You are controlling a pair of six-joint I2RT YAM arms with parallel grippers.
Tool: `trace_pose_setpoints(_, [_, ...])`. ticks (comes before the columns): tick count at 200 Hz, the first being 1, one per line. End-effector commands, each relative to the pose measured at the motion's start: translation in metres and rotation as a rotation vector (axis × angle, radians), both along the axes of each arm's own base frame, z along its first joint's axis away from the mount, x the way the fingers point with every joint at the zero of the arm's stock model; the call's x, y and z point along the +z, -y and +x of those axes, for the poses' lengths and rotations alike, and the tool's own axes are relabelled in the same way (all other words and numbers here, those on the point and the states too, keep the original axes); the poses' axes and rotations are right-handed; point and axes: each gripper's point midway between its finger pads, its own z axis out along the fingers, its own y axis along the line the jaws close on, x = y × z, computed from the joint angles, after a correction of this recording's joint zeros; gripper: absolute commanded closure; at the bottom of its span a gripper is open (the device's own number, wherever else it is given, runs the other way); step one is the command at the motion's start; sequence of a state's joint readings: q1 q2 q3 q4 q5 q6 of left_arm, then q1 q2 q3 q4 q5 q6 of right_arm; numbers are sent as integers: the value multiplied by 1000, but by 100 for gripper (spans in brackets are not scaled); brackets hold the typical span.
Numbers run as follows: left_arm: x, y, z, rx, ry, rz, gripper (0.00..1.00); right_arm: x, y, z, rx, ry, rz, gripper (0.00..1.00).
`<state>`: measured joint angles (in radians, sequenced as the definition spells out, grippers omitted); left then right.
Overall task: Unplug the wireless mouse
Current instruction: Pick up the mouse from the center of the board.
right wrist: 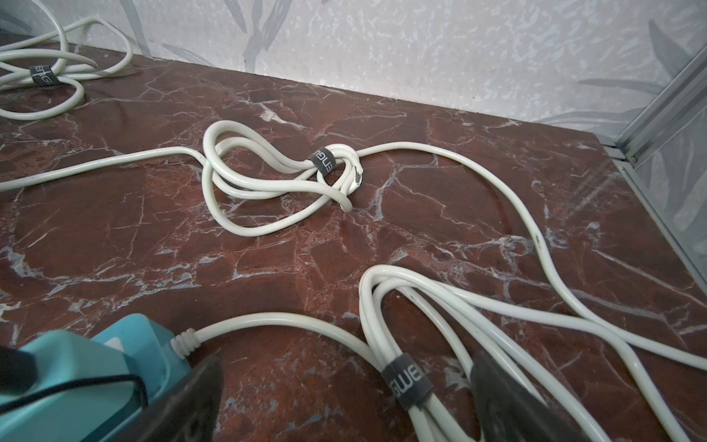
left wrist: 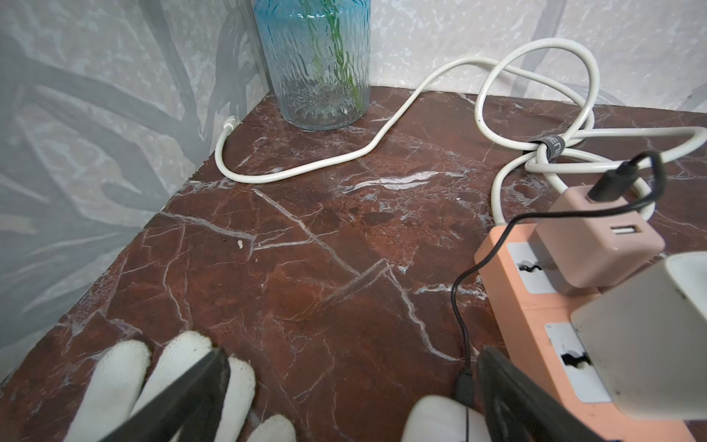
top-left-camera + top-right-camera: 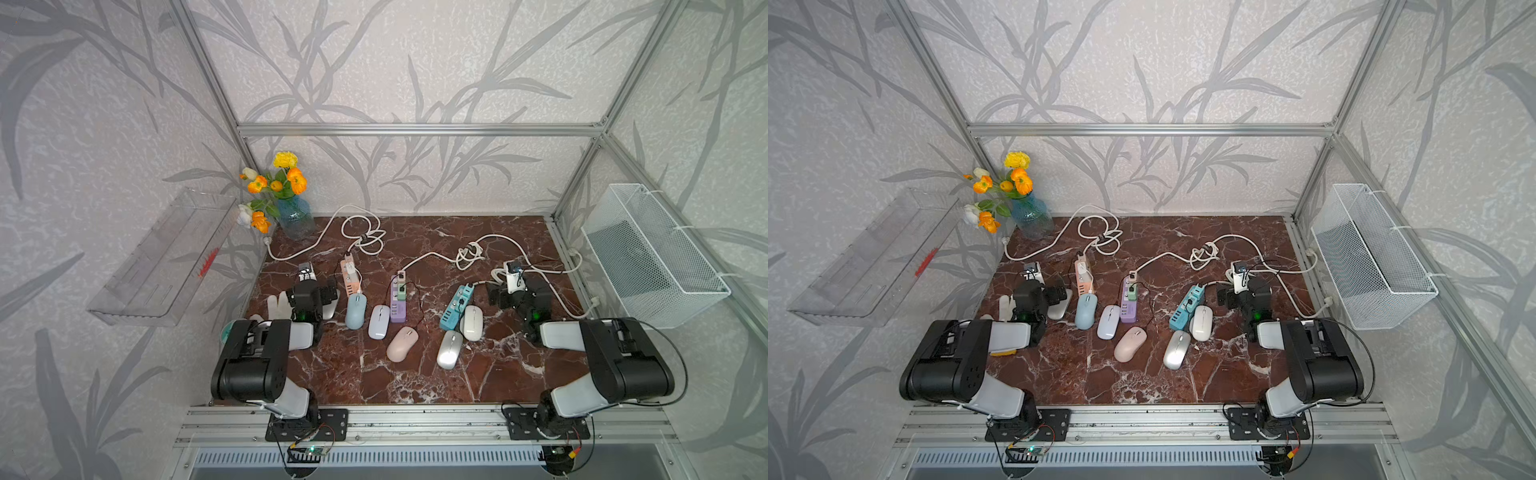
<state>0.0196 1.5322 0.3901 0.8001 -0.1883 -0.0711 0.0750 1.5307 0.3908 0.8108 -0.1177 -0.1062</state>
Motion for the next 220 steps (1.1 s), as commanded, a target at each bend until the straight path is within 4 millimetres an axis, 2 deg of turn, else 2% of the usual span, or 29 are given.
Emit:
trace_pose_setpoints(1, [12,1,5,-7,35,-1,1,10,-2,6,6,31,6,1])
trace_pose_setpoints(142, [14,2,5,-7,43,7,1,11,-2,6,8,39,10,1])
trace_pose_setpoints(162, [33,7,0,-12,70,52,1,30,-4,4,21,99,16,1])
trace_pose_setpoints(185, [62,17,-12,-13,66,83,1,55,1,-8,0,94,14,1])
trace_pose_setpoints(220, [112,24,-31,5,148,-5,1,100,3,-22,-32,126,85,1])
